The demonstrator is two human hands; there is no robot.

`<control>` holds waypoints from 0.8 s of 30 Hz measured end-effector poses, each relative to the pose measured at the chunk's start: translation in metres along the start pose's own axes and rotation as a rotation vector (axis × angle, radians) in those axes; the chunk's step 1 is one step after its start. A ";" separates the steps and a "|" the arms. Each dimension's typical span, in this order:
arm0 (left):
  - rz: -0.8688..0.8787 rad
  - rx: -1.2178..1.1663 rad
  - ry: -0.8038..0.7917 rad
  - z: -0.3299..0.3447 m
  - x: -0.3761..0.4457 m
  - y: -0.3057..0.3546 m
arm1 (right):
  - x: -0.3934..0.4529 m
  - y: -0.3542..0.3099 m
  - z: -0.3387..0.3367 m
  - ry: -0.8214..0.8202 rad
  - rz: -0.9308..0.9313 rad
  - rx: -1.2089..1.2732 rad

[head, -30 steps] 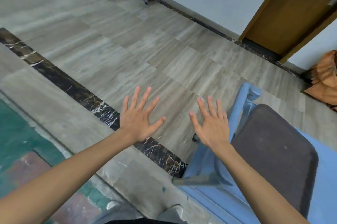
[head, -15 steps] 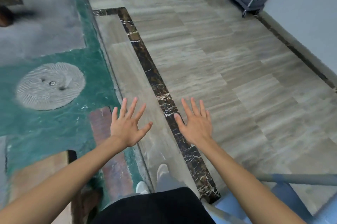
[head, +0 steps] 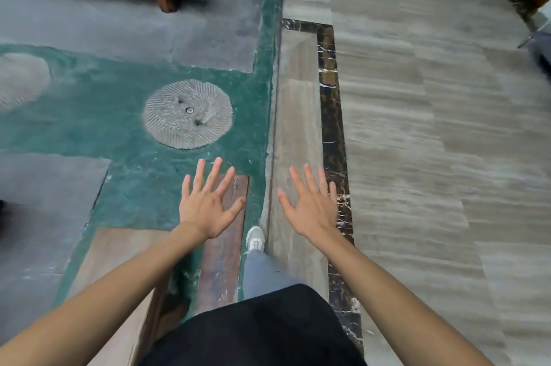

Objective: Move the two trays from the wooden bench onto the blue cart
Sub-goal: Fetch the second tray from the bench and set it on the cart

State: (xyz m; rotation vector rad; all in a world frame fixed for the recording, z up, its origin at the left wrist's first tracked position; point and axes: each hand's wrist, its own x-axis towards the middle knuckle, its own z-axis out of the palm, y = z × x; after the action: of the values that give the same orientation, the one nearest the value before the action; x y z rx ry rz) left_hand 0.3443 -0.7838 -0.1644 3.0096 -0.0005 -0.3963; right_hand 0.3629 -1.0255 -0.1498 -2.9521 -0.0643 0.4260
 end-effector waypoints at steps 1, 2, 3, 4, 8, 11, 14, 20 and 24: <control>-0.043 -0.014 -0.014 -0.003 0.012 -0.006 | 0.019 -0.008 -0.004 -0.007 -0.023 -0.014; -0.080 -0.026 -0.023 -0.006 0.022 -0.010 | 0.035 -0.017 -0.008 -0.010 -0.045 -0.023; -0.114 -0.045 -0.024 -0.009 0.030 -0.014 | 0.049 -0.026 -0.011 -0.013 -0.066 -0.026; -0.147 -0.072 -0.012 -0.010 0.037 -0.018 | 0.061 -0.034 -0.014 -0.015 -0.090 -0.025; -0.252 -0.162 0.061 -0.014 0.067 -0.030 | 0.115 -0.065 -0.020 -0.031 -0.200 -0.023; -0.343 -0.211 0.064 -0.010 0.079 -0.046 | 0.150 -0.094 -0.022 -0.079 -0.288 -0.046; -0.445 -0.262 0.100 -0.007 0.085 -0.070 | 0.179 -0.128 -0.026 -0.090 -0.404 -0.062; -0.641 -0.307 0.104 -0.012 0.101 -0.140 | 0.236 -0.218 -0.021 -0.135 -0.591 -0.097; -0.726 -0.316 0.110 -0.017 0.123 -0.203 | 0.275 -0.295 -0.009 -0.153 -0.711 -0.142</control>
State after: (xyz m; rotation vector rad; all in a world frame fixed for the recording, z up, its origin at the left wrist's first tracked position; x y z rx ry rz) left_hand 0.4650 -0.5823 -0.2008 2.6093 1.0681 -0.2457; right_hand 0.6229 -0.7183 -0.1698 -2.7561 -1.1509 0.5396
